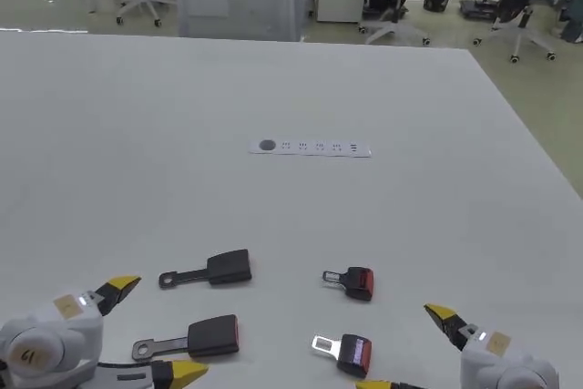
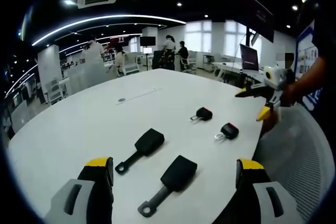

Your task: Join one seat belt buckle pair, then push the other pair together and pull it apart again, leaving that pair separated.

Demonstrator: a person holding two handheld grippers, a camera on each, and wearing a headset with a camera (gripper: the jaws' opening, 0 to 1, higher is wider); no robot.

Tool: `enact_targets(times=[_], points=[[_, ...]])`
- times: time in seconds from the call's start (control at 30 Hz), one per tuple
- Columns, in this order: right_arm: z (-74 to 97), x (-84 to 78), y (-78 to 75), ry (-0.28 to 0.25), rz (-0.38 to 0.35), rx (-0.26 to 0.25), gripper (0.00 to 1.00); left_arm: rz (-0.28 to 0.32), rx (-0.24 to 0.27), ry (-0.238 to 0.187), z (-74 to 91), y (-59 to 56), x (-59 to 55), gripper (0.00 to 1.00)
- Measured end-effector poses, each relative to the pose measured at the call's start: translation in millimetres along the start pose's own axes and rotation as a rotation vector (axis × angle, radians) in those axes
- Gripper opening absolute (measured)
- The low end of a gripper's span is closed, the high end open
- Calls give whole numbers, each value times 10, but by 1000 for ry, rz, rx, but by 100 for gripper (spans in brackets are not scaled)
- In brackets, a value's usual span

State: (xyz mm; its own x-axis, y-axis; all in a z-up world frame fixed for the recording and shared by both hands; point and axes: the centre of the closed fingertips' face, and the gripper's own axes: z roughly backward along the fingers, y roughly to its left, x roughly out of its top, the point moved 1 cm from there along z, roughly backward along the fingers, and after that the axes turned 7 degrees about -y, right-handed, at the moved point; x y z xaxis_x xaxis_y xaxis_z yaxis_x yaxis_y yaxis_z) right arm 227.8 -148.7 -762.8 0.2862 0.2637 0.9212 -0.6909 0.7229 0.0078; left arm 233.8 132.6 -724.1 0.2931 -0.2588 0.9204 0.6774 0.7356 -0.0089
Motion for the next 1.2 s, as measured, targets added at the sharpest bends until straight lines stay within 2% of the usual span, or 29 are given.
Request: enact_targets(times=[0.8, 0.97, 1.07, 1.2], points=[[7, -36, 50, 9, 2, 5, 94, 1, -2, -1, 65, -26, -6, 99], [0, -48, 57, 17, 8, 13, 94, -16, -14, 12, 48, -36, -22, 99], [-12, -68, 65, 28, 17, 28, 94, -46, -40, 30, 14, -67, -48, 98], [-25, -109, 68, 45, 25, 45, 91, -43, -53, 31, -19, -66, -48, 97]])
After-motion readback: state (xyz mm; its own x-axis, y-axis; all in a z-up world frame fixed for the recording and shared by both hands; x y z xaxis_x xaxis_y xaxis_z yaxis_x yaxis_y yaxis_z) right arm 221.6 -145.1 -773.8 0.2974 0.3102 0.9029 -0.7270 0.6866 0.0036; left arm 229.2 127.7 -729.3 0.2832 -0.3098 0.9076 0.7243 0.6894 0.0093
